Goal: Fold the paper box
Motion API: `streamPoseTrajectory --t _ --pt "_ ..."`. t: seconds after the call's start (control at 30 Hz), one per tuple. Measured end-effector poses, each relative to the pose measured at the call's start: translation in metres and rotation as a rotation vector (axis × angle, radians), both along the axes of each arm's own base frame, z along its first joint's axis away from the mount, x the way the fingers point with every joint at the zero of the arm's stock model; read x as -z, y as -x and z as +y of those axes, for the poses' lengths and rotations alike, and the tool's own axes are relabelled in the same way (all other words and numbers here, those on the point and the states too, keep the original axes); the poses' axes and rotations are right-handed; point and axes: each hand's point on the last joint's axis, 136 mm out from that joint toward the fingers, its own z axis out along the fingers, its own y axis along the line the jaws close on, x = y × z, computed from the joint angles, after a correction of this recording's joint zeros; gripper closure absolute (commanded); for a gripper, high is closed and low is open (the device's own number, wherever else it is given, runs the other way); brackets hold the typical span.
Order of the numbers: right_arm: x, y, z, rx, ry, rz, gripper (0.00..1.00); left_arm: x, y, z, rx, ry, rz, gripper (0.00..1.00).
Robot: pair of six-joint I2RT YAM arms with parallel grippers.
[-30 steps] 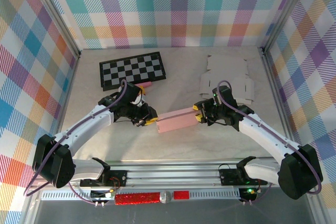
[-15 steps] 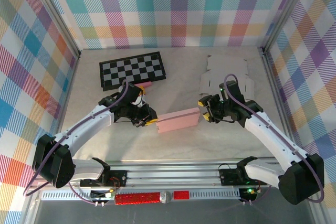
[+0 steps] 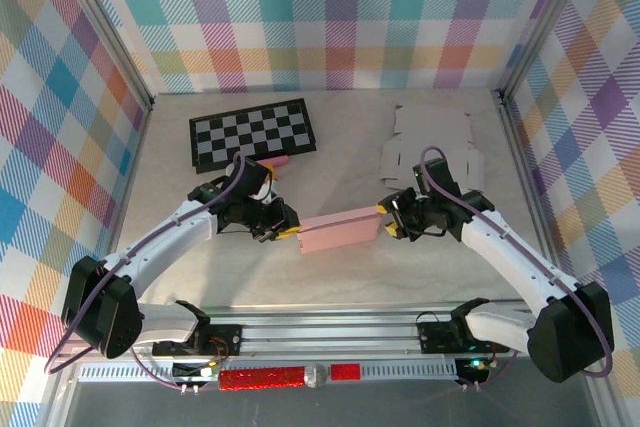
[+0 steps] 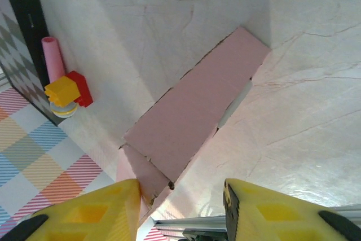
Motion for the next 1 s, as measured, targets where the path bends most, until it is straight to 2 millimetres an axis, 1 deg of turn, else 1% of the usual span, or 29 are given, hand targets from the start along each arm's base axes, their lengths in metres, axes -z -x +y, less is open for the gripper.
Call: streamPoseTrajectory --t 0.13,0.23,0.53,0.7,0.9,1.0 --pt "0.003 0.001 0.0 -0.004 0.005 0.008 0.57 0.0 0.0 0.0 0.0 0.0 0.0 0.81" --pt "0.007 0.003 -0.001 -0.018 0.02 0.017 0.59 0.0 0.0 0.0 0.0 0.0 0.001 0.81" --pt "0.012 0.005 -0.004 -0.056 0.07 0.033 0.57 0.001 0.001 -0.001 0.008 -0.002 0.002 0.81" --pt "0.015 0.001 -0.004 -0.068 0.091 0.045 0.57 0.003 0.0 -0.002 0.022 -0.007 -0.008 0.81" --pt "0.016 0.0 -0.004 -0.071 0.098 0.055 0.59 0.004 0.0 -0.004 0.068 -0.02 -0.04 0.87" --pt "0.016 0.0 -0.004 -0.074 0.098 0.055 0.63 0.004 0.0 -0.004 0.083 -0.029 -0.057 0.89"
